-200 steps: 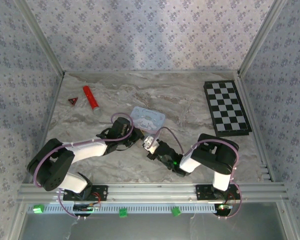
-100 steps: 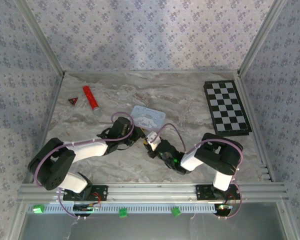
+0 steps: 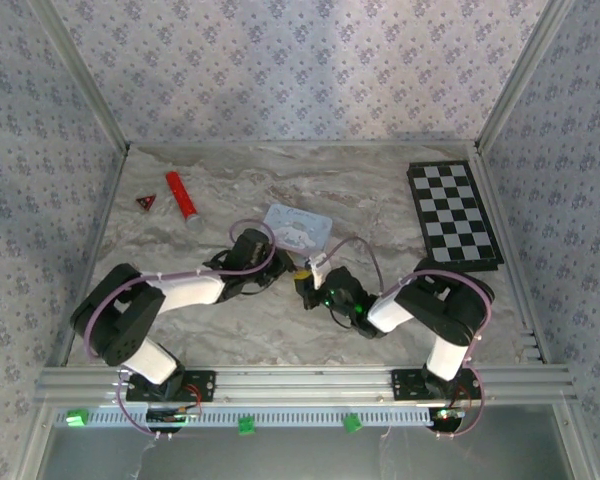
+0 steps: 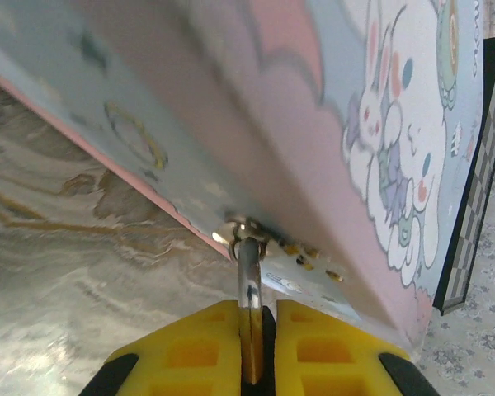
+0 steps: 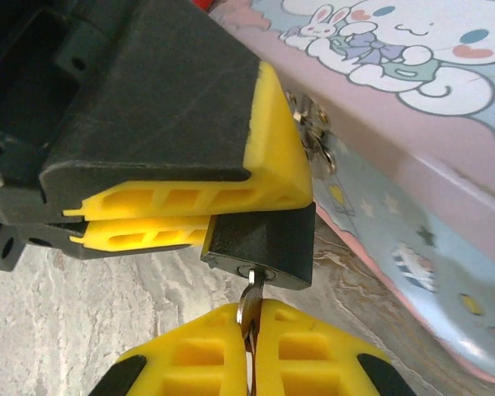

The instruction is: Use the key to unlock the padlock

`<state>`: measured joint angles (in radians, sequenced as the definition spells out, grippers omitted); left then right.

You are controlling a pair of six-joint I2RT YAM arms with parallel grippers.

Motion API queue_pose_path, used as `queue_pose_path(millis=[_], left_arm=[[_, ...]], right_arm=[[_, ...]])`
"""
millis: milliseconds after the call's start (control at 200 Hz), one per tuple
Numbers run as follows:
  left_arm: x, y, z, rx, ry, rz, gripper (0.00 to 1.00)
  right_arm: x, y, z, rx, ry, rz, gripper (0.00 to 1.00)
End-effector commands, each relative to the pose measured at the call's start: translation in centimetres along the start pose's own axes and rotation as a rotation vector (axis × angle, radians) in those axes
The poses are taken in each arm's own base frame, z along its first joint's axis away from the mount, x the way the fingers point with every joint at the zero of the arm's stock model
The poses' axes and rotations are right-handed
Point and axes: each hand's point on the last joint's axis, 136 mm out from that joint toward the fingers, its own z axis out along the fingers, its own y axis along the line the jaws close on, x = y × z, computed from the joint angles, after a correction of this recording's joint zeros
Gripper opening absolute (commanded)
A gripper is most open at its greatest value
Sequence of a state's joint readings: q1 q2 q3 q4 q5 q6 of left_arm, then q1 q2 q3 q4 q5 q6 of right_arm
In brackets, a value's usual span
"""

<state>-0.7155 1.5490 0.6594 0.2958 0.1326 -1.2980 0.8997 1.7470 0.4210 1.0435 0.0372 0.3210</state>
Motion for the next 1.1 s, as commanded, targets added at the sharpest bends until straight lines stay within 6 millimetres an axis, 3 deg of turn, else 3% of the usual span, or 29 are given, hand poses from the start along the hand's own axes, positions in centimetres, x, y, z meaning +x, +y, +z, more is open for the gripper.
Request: queue_pose_path(millis=[0,410,475,560,645,910,1094], left_arm=[[1.5,-2.0,0.5,0.050,0.068,0.051,0.00],[2.2,-2.1,2.5,0.007,0.123,0.101,0.01],[2.3,-2.0,2.6,-0.001,0.130,0.110,0.06],[2.2,-1.8,2.5,-0.017,0.125,0.124,0.22],[1.8,-1.6,2.1,-0.034,0.107,0.138,0.30],[0.8,-0.8,1.3,-0.042,0.084,0.136,0.39],[-0.5,-1.5,-0.7,-0.023,0.037,0.222,0.49]], right_arm=[[-0.3,-2.2,-0.4,0.041,-0.020,0.151,0.07],[1.0,-4.3,-1.4,0.101,0.006,0.298,0.02],[1.1,-4.4,-1.5,0.112,0.011,0.304,0.02],[1.1,-4.6,-1.8,0.130,0.009,0.304,0.00],[1.1,-4.8,-2.1,0.144,0.005,0.305,0.00],[1.1,-4.8,-2.3,0.154,0.003,0.311,0.00],[0.7,-4.8,-2.8,0.144,-0.007,0.359,0.00]])
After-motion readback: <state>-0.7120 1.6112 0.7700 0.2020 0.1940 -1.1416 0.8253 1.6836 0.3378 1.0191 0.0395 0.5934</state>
